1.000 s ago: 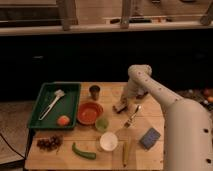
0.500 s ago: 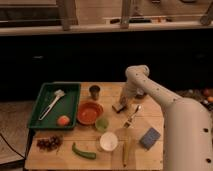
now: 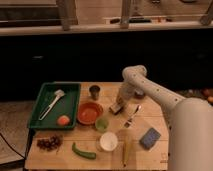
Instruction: Wipe table surface with eraser
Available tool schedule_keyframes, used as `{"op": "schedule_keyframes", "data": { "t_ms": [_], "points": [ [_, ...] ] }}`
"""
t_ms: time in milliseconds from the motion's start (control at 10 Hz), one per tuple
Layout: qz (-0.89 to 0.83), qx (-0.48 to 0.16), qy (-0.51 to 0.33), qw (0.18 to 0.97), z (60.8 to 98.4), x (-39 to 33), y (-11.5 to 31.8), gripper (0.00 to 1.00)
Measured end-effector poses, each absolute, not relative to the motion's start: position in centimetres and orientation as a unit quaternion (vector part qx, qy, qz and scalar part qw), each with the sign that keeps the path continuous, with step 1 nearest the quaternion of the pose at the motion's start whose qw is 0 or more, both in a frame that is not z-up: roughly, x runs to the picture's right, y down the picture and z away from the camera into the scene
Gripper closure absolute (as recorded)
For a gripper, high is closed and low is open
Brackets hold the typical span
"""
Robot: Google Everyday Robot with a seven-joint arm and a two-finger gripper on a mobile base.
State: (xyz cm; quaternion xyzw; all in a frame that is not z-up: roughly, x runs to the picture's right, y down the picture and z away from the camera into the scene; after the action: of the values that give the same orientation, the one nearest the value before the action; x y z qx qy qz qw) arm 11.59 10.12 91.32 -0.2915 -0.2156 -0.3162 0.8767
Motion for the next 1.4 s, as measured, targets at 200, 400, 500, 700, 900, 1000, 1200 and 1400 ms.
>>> {"op": "schedule_keyframes", "data": {
  "t_ms": [200,400,500,700,900,1000,1200,1400],
  "points": [
    [-0.325,-0.305,-0.206,0.871,90.6,12.7,11.5,1.0],
    [-0.319,-0.316,-0.184,0.875,91.2,14.5,11.5,1.0],
    [-0.314,-0.316,-0.175,0.878,91.5,15.3,11.3,1.0],
    [-0.305,-0.317,-0.161,0.883,92.6,16.1,10.5,1.0],
    [-0.299,-0.31,-0.168,0.887,94.4,15.0,9.2,1.0],
    [-0.295,-0.31,-0.176,0.886,94.8,14.5,9.0,1.0],
    [-0.297,-0.307,-0.206,0.881,95.5,12.4,8.9,1.0],
    [-0.309,-0.299,-0.241,0.87,94.2,11.1,9.3,1.0]
  ]
}}
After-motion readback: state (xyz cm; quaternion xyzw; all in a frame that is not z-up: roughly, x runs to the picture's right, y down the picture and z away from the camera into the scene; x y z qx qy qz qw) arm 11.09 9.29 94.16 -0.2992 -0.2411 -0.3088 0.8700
